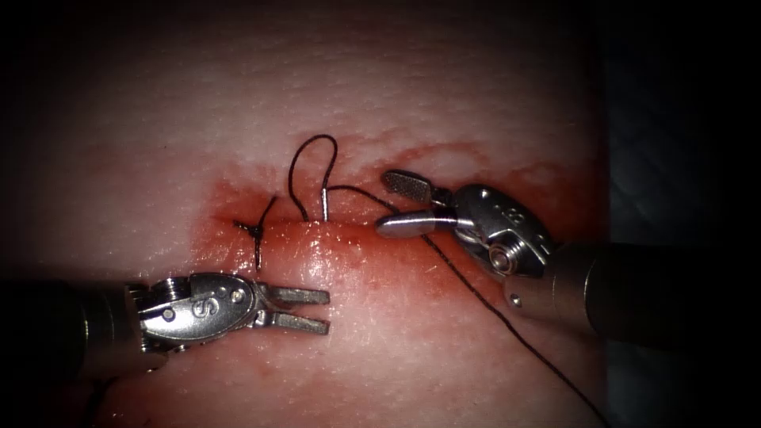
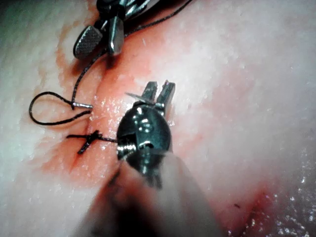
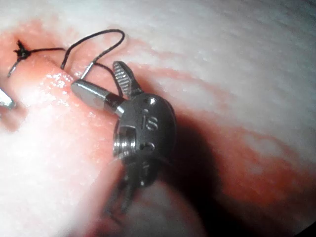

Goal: Wound Closure
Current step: Pull the needle the rest of the way through the skin with the left driver

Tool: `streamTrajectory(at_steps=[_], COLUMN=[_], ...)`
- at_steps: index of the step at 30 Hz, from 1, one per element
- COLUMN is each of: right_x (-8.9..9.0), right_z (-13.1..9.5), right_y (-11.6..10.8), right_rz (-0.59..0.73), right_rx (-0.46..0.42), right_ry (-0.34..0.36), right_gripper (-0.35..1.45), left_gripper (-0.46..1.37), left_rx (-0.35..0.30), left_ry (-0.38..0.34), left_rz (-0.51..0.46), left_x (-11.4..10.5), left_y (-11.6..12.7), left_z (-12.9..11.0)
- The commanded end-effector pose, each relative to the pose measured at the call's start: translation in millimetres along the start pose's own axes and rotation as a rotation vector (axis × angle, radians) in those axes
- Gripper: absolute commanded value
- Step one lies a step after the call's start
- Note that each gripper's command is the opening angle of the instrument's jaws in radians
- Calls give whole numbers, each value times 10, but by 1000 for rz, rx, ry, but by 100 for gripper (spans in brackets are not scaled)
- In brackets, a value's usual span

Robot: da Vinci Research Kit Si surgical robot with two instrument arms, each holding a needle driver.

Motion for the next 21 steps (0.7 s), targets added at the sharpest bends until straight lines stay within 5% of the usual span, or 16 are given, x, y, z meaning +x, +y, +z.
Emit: streamTrajectory(at_steps=[1,12,21], right_x=[1,-8,-26], right_z=[-1,-2,-1], right_y=[-1,-46,-40], right_rz=[-8,-82,-110], right_rx=[8,85,86], right_ry=[0,-57,-69], right_gripper=[119,116,116], left_gripper=[-35,-35,-35], left_rx=[-8,16,19], left_ry=[-2,-7,-7], left_rz=[-14,-135,-141], left_x=[3,13,13], left_y=[1,2,2], left_z=[0,7,7])
